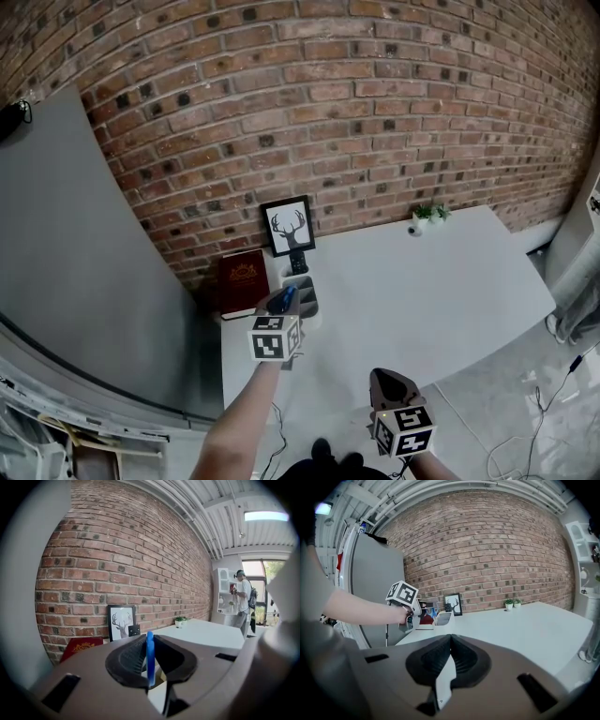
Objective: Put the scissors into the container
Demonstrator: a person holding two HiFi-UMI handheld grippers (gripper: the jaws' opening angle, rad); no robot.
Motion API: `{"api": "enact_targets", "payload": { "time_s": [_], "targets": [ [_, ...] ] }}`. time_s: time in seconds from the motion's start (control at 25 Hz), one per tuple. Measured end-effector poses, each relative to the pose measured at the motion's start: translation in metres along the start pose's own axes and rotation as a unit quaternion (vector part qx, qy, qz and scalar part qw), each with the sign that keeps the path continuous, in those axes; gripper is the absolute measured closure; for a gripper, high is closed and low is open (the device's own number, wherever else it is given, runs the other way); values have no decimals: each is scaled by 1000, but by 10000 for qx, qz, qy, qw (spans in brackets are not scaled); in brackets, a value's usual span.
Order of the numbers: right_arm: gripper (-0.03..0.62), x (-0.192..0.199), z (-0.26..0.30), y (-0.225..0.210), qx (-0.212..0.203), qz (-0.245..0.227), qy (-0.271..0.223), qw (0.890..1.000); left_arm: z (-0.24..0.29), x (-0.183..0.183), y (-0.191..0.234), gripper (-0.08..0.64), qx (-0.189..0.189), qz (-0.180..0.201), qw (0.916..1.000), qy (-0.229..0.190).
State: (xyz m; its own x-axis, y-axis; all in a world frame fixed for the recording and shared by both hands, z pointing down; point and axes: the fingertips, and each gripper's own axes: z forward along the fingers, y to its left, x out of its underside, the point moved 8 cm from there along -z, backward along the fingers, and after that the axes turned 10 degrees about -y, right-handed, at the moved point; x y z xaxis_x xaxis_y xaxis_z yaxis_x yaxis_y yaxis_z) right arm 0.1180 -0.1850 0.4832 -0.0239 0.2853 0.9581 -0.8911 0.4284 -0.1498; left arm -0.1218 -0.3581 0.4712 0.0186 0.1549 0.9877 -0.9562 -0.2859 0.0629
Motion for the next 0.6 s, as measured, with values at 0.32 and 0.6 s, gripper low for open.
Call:
{"api": "enact_targets", "payload": {
  "time_s": [0.32, 0.6],
  "targets": [
    [592, 3, 0, 2, -13, 18, 53, 10000, -2, 17, 3, 514, -90, -65, 9998, 154],
    [592, 4, 1, 2, -30, 56, 83, 9999, -1, 19, 1, 514, -140, 54, 9995, 284]
  ]
}}
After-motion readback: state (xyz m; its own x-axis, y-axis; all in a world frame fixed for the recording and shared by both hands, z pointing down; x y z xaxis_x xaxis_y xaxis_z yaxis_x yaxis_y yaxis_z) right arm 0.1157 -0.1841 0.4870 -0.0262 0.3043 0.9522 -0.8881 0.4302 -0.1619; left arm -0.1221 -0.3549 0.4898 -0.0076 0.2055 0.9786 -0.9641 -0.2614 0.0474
